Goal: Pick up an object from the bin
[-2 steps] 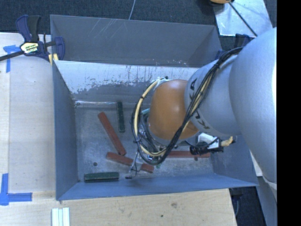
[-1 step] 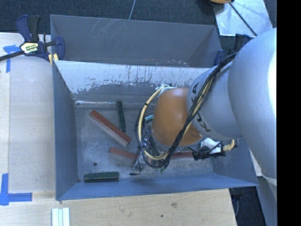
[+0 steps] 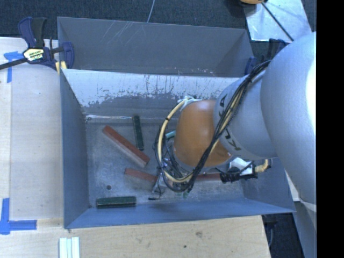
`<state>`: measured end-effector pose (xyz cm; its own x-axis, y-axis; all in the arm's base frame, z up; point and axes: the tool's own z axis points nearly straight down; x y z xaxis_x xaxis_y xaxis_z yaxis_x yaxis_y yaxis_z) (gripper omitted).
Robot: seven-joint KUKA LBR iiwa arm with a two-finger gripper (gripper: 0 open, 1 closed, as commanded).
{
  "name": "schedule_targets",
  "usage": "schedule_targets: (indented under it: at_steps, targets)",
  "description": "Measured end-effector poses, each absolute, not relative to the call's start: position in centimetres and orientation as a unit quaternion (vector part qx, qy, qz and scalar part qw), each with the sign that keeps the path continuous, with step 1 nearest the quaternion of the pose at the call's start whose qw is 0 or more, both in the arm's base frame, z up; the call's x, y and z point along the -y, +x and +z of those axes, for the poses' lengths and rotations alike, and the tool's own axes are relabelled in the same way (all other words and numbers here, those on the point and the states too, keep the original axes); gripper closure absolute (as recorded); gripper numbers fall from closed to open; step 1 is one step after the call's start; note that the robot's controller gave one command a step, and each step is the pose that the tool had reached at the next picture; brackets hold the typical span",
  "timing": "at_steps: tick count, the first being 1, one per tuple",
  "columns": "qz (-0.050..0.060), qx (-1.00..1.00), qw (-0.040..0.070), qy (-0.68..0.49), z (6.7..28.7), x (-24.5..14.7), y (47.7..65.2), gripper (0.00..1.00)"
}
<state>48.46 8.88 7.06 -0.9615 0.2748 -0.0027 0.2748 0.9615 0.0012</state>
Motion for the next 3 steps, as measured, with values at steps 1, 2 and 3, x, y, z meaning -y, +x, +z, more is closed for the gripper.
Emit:
schedule_targets:
  at_steps: [1, 2, 3]
  targets:
    - [0.000, -0.990, 0.001, 0.139, 7.3, -8.9, 48.4, 1.00]
    - [0.000, -0.990, 0.001, 0.139, 8.0, -8.9, 48.4, 1.00]
    - [-0.001, -0.990, -0.002, 0.139, 8.9, -8.8, 48.3, 1.00]
